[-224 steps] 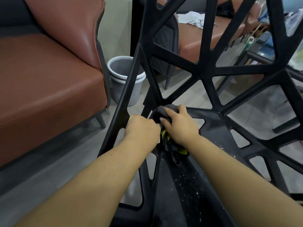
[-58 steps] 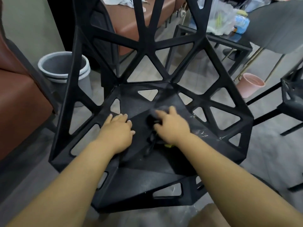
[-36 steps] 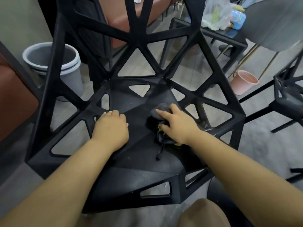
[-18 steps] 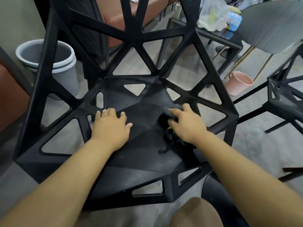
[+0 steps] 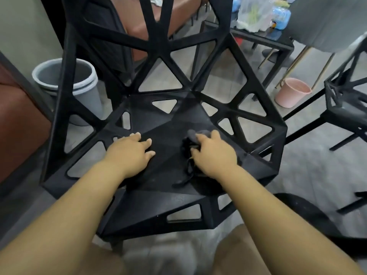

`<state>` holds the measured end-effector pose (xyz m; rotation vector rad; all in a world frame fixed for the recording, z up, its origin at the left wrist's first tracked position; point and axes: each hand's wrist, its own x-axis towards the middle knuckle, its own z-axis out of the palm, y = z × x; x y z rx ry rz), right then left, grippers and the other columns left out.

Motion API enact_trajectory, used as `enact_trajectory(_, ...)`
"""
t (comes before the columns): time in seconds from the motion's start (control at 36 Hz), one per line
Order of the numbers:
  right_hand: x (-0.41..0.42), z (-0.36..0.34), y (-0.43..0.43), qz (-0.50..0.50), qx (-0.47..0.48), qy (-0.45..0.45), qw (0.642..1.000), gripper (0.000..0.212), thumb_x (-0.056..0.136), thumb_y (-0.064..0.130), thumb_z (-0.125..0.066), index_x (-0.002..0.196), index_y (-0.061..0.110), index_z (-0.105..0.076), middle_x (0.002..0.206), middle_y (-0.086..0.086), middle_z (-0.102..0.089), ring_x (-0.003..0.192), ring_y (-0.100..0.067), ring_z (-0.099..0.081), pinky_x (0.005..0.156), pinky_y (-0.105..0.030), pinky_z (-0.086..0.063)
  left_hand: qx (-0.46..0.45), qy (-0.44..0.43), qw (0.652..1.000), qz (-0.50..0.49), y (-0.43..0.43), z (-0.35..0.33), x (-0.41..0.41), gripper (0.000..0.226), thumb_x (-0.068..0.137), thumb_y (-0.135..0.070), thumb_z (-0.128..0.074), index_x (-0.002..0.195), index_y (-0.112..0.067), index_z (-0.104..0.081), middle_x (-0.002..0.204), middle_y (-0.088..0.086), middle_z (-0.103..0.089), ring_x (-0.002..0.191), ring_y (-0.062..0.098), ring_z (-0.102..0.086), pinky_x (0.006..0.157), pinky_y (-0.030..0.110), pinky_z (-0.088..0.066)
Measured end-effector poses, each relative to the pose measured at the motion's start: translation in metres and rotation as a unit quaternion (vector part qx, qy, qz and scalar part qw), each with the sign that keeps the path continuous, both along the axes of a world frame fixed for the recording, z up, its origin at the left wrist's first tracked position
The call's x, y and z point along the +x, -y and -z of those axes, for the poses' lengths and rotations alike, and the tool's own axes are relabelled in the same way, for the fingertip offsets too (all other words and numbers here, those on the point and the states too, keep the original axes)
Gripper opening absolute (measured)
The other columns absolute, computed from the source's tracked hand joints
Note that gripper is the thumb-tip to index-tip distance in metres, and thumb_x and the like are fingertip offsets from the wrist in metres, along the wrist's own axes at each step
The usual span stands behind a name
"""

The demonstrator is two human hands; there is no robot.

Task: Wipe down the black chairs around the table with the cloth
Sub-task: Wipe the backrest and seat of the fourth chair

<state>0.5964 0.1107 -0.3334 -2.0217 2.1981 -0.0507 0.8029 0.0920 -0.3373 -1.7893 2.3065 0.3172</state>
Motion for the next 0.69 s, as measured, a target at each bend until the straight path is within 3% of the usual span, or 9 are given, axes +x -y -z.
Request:
enact_trajectory(0.11, 0.026, -0.006, -0.028, -0.172, 0.001, 0.037, 0.984, 0.05, 0.092, 0.047, -0.047, 0.14, 0.038, -0.038, 0.12, 0.001, -0.039, 0.105, -0.025, -0.052, 0.075, -0.032, -0.041, -0.045, -0.019, 0.999, 0.015, -0.017, 0.002, 0.013, 0.05, 0.1, -0.043, -0.03, 0.146, -0.023, -0.033, 0.153, 0.0, -0.027, 0.141, 0.02, -0.024, 0.109, 0.031, -0.025)
enact_trajectory(0.19, 0.009, -0.007, -0.023, -0.215, 0.012, 0.024, 0.976, 0.056, 0.092, 0.048, -0.049, 0.145, 0.04, -0.032, 0.117, 0.003, -0.038, 0.108, -0.022, -0.05, 0.073, -0.029, -0.036, -0.083, -0.038, 0.995, 0.03, -0.03, 0.004, 0.028, 0.048, 0.099, -0.043, -0.034, 0.141, -0.022, -0.041, 0.149, -0.005, -0.035, 0.136, 0.015, -0.031, 0.112, 0.027, -0.017)
enact_trajectory(0.25, -0.009, -0.003, -0.01, -0.168, 0.001, -0.007, 0.986, 0.054, 0.093, 0.047, -0.048, 0.144, 0.038, -0.033, 0.123, -0.001, -0.039, 0.112, -0.026, -0.049, 0.078, -0.032, -0.041, -0.096, -0.05, 0.993, 0.039, -0.039, 0.002, 0.039, 0.045, 0.098, -0.042, -0.037, 0.138, -0.023, -0.047, 0.146, -0.009, -0.04, 0.134, 0.011, -0.035, 0.112, 0.027, -0.018)
enact_trajectory(0.36, -0.021, 0.002, 0.018, 0.026, -0.002, -0.003, 1.0, 0.049, 0.095, 0.042, -0.046, 0.141, 0.028, -0.039, 0.135, -0.012, -0.038, 0.115, -0.038, -0.049, 0.087, -0.043, -0.046, -0.115, -0.043, 0.992, 0.04, -0.055, 0.0, 0.058, 0.041, 0.095, -0.04, -0.046, 0.129, -0.02, -0.056, 0.138, -0.005, -0.049, 0.131, 0.016, -0.043, 0.098, 0.038, -0.043)
enact_trajectory(0.39, -0.015, 0.003, 0.02, 0.049, -0.003, -0.008, 0.999, 0.049, 0.095, 0.041, -0.045, 0.141, 0.025, -0.04, 0.135, -0.013, -0.037, 0.114, -0.039, -0.049, 0.086, -0.044, -0.045, -0.13, -0.039, 0.99, 0.04, -0.059, 0.001, 0.062, 0.038, 0.093, -0.038, -0.051, 0.122, -0.017, -0.062, 0.134, 0.001, -0.054, 0.123, 0.023, -0.052, 0.089, 0.041, -0.05)
enact_trajectory(0.44, 0.004, 0.004, 0.018, 0.056, -0.012, -0.028, 0.998, 0.048, 0.095, 0.039, -0.043, 0.139, 0.022, -0.041, 0.134, -0.014, -0.035, 0.112, -0.04, -0.048, 0.083, -0.042, -0.042, -0.177, -0.022, 0.983, 0.039, -0.067, 0.005, 0.07, 0.037, 0.088, -0.038, -0.054, 0.107, -0.012, -0.07, 0.115, 0.014, -0.064, 0.091, 0.034, -0.066, 0.064, 0.04, -0.054)
enact_trajectory(0.5, 0.029, 0.004, 0.008, 0.001, -0.016, -0.021, 1.0, 0.046, 0.095, 0.042, -0.043, 0.137, 0.023, -0.043, 0.13, -0.012, -0.035, 0.109, -0.038, -0.049, 0.081, -0.041, -0.041, -0.215, -0.012, 0.976, 0.045, -0.075, 0.006, 0.075, 0.046, 0.085, -0.043, -0.045, 0.1, -0.009, -0.072, 0.09, 0.013, -0.067, 0.064, 0.033, -0.064, 0.051, 0.033, -0.048)
enact_trajectory(0.58, 0.056, 0.004, -0.011, -0.153, -0.028, 0.023, 0.988, 0.05, 0.091, 0.048, -0.048, 0.139, 0.032, -0.042, 0.126, -0.005, -0.037, 0.107, -0.031, -0.051, 0.08, -0.037, -0.045, -0.241, -0.012, 0.966, 0.093, -0.078, 0.009, 0.079, 0.047, 0.086, -0.042, -0.036, 0.08, -0.01, -0.069, 0.055, 0.003, -0.057, 0.044, 0.027, -0.054, 0.046, 0.029, -0.036)
enact_trajectory(0.69, 0.053, -0.003, -0.017, -0.307, -0.018, 0.05, 0.95, 0.055, 0.09, 0.049, -0.053, 0.142, 0.035, -0.04, 0.12, 0.0, -0.041, 0.102, -0.023, -0.053, 0.072, -0.029, -0.04, -0.227, -0.006, 0.97, 0.091, -0.072, 0.014, 0.08, 0.045, 0.09, -0.034, -0.032, 0.058, -0.013, -0.056, 0.045, 0.002, -0.047, 0.036, 0.028, -0.044, 0.041, 0.027, -0.03)
